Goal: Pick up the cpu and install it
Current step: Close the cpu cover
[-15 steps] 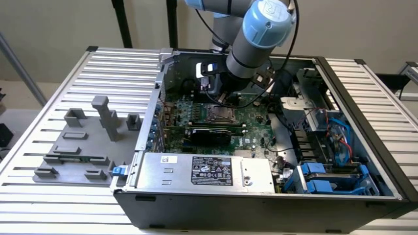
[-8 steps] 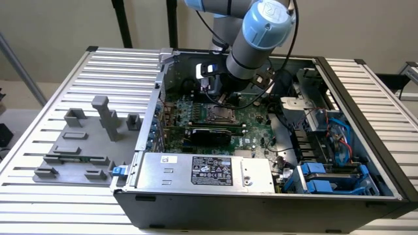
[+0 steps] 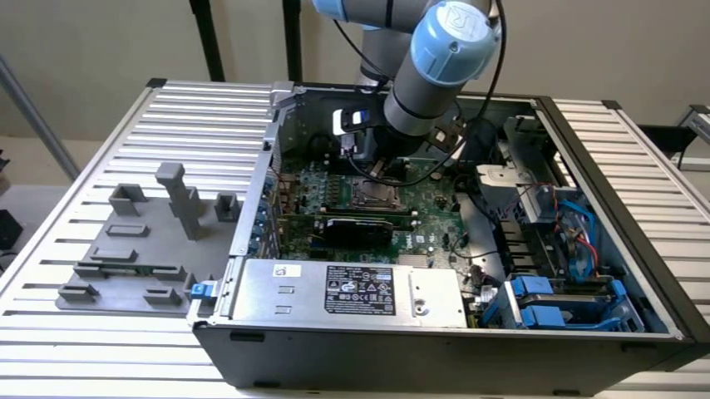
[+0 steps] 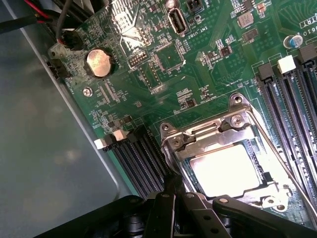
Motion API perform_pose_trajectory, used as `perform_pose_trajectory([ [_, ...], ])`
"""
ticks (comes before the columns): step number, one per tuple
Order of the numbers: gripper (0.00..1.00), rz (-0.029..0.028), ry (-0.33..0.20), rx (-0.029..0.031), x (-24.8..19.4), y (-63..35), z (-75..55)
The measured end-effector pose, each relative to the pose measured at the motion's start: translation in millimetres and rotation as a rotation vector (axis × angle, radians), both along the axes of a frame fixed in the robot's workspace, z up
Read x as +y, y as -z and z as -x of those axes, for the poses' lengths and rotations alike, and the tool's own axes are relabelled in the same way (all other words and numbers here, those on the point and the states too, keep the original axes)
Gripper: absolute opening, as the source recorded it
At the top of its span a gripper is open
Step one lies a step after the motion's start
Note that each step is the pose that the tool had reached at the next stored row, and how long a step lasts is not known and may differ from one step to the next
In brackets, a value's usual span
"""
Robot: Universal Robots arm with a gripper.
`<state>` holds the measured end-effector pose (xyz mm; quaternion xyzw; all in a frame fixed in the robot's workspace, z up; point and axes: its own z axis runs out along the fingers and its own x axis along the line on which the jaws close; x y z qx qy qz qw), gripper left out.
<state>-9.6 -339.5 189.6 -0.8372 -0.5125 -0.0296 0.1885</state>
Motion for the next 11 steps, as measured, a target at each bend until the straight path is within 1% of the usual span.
perform_pose_trajectory([
  [6, 0.11, -0.001, 0.0, -0.0006, 0.2, -1.8, -0.1],
  [11, 0.11, -0.0006, 0.0, -0.0003, -0.4, -4.2, 0.1],
])
